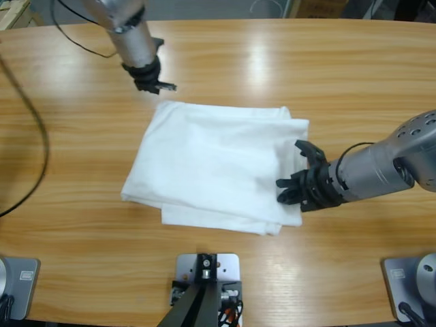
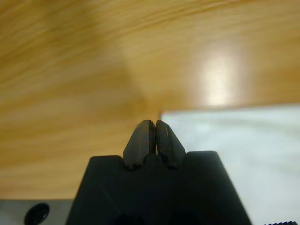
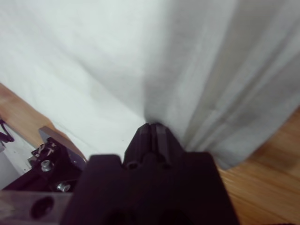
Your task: Fold clothes
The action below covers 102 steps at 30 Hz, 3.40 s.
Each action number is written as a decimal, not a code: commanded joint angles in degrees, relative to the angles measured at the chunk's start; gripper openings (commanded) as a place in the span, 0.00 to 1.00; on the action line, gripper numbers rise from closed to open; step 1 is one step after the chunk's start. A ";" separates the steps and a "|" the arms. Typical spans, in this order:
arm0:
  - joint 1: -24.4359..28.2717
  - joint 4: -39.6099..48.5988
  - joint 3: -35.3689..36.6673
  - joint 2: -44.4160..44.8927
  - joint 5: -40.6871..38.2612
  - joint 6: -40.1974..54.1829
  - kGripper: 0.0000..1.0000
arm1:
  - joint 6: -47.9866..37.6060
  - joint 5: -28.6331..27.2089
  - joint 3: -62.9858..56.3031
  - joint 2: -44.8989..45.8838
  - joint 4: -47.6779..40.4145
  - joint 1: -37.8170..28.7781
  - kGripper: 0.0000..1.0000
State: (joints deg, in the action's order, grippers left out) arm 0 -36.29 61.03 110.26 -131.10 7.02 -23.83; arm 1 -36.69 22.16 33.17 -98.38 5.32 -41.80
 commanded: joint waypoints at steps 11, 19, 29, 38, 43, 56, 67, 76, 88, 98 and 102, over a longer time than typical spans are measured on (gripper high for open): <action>-14.16 -20.71 -41.67 23.67 -6.63 -8.79 0.00 | 0.59 -1.91 -2.32 -0.09 5.12 -0.21 0.00; -23.53 -20.83 -46.21 26.57 -7.81 -15.33 0.00 | 0.74 -1.68 -2.05 -3.29 3.22 -0.21 0.00; -21.63 -26.21 -51.39 22.63 -7.41 -15.38 0.00 | 0.74 -1.77 -2.23 -3.22 3.38 -0.30 0.00; -21.63 -30.82 -56.23 18.18 -7.99 -15.63 0.00 | 0.83 -1.68 -2.23 -3.29 3.29 -0.30 0.00; -21.63 -32.22 -57.90 18.16 -8.64 -15.75 0.00 | 5.26 -3.35 4.05 7.43 5.24 -0.86 0.00; -21.63 -34.81 -58.14 16.09 -10.06 -15.89 0.00 | 13.73 2.01 22.89 -11.34 5.73 -4.61 0.00; -21.63 -36.32 -59.41 14.70 -11.34 -15.84 0.00 | 18.32 1.08 24.14 -18.15 3.99 3.15 0.00; -21.63 -37.41 -60.52 13.95 -11.68 -15.75 0.00 | 22.33 1.36 24.72 -19.15 6.26 11.64 0.00; -21.63 -37.39 -61.08 13.86 -11.68 -15.37 0.00 | 34.88 -0.27 28.60 -20.80 12.29 22.64 0.00; -21.72 -37.58 -61.36 13.86 -11.50 -15.37 0.00 | 42.53 -2.94 40.61 -12.21 26.84 27.51 0.00; -21.72 -37.88 -61.47 13.86 -11.50 -15.35 0.00 | 38.17 -1.73 40.36 1.29 34.17 19.28 0.00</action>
State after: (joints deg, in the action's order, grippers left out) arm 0 -57.70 23.29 54.67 -107.88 -3.98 -39.36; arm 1 4.86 19.63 73.18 -114.75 30.08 -14.57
